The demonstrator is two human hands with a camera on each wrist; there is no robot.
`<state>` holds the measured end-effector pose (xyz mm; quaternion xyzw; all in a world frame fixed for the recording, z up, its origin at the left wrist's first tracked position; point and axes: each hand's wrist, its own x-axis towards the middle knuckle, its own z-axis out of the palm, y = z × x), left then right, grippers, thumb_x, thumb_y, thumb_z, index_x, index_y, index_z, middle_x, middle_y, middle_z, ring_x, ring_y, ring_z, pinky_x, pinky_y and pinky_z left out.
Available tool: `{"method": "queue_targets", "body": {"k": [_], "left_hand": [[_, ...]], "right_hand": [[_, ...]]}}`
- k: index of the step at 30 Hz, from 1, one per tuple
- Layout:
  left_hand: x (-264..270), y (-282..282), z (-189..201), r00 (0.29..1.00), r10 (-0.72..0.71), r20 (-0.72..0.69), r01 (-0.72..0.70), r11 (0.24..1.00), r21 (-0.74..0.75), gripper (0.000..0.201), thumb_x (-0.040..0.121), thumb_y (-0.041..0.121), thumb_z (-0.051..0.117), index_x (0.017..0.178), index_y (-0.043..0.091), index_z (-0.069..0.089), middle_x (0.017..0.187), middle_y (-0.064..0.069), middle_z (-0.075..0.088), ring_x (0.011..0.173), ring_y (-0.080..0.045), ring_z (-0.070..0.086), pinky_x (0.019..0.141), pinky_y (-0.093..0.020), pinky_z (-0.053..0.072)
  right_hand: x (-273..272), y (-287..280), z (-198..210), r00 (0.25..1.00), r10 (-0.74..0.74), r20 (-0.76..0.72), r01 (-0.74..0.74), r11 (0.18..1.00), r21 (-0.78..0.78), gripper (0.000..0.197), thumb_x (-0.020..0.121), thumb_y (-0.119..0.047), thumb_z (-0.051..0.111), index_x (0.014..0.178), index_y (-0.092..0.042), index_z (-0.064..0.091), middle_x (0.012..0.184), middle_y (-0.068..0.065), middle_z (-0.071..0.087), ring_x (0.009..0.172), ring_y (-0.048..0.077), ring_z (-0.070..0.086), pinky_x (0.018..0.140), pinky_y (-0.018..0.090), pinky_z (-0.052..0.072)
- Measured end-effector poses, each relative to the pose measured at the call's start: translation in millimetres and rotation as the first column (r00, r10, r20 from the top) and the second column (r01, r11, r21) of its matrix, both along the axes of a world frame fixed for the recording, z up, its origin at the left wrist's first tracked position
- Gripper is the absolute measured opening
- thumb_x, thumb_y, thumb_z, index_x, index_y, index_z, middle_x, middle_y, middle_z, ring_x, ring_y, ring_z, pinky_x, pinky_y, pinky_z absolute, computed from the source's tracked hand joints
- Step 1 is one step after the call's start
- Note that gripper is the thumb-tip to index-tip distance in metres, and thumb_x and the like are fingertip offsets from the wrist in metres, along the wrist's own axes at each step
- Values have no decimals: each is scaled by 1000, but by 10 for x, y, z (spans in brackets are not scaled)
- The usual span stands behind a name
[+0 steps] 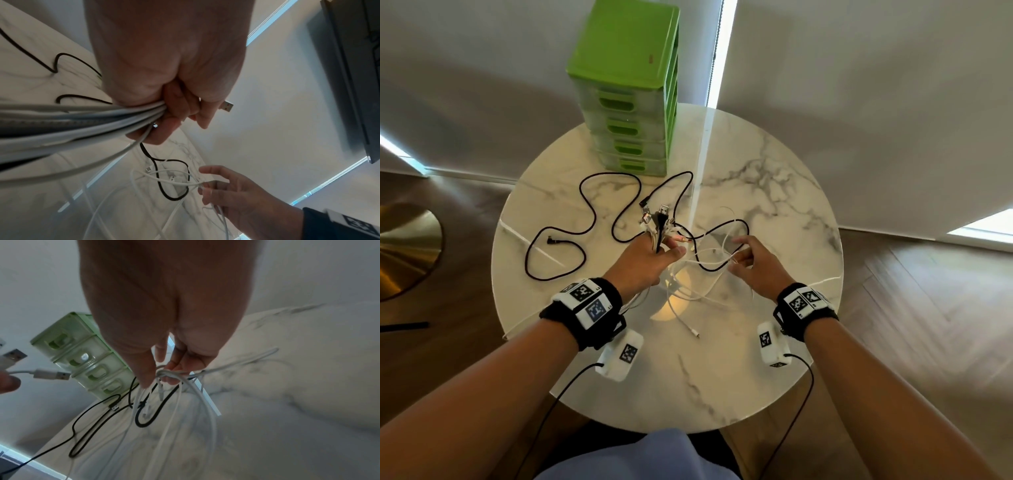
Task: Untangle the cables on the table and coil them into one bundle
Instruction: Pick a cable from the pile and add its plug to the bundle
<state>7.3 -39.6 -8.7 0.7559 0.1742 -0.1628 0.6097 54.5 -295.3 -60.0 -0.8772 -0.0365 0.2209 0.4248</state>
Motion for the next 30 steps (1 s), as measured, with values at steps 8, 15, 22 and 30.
{"method": "queue_targets", "body": {"k": [8, 15, 22, 30], "left_hand": [[-45, -58, 14, 1000, -19, -16, 19, 1000, 1, 30, 93, 39, 71, 97, 10, 64, 105, 19, 73, 75, -22, 51, 63, -35, 51], [-76, -169, 92, 999, -28, 15, 29, 999, -41, 26, 94, 33, 70, 92, 8, 63, 97, 30, 70, 70, -14, 53, 63, -34, 49], [-149, -118, 265, 999, 7, 43, -3, 994, -110, 22, 94, 30, 72, 89, 11, 62, 69, 15, 57, 63, -20, 40, 58, -34, 43], [-168, -3, 388, 997, 34, 74, -19, 981, -194, 20, 96, 23, 70, 87, 14, 55, 78, 19, 67, 46, -10, 32, 53, -29, 41]], "right_hand": [[-87, 35, 214, 991, -135, 8, 131, 969, 212, 24, 77, -6, 85, 95, -13, 71, 85, 0, 79, 82, 8, 74, 79, 16, 55], [-28, 44, 463, 980, -36, 197, 42, 999, -27, 22, 72, -11, 88, 88, -19, 75, 79, -10, 74, 77, 5, 69, 82, 30, 56], [-60, 219, 746, 950, 58, 306, -30, 995, -94, 16, 77, -29, 85, 85, -25, 72, 75, -11, 68, 72, 6, 57, 71, 23, 45], [-66, 449, 1003, 916, -65, 395, 47, 997, 54, 12, 97, -10, 61, 105, -18, 60, 86, 4, 66, 71, 17, 67, 68, 28, 52]]}}
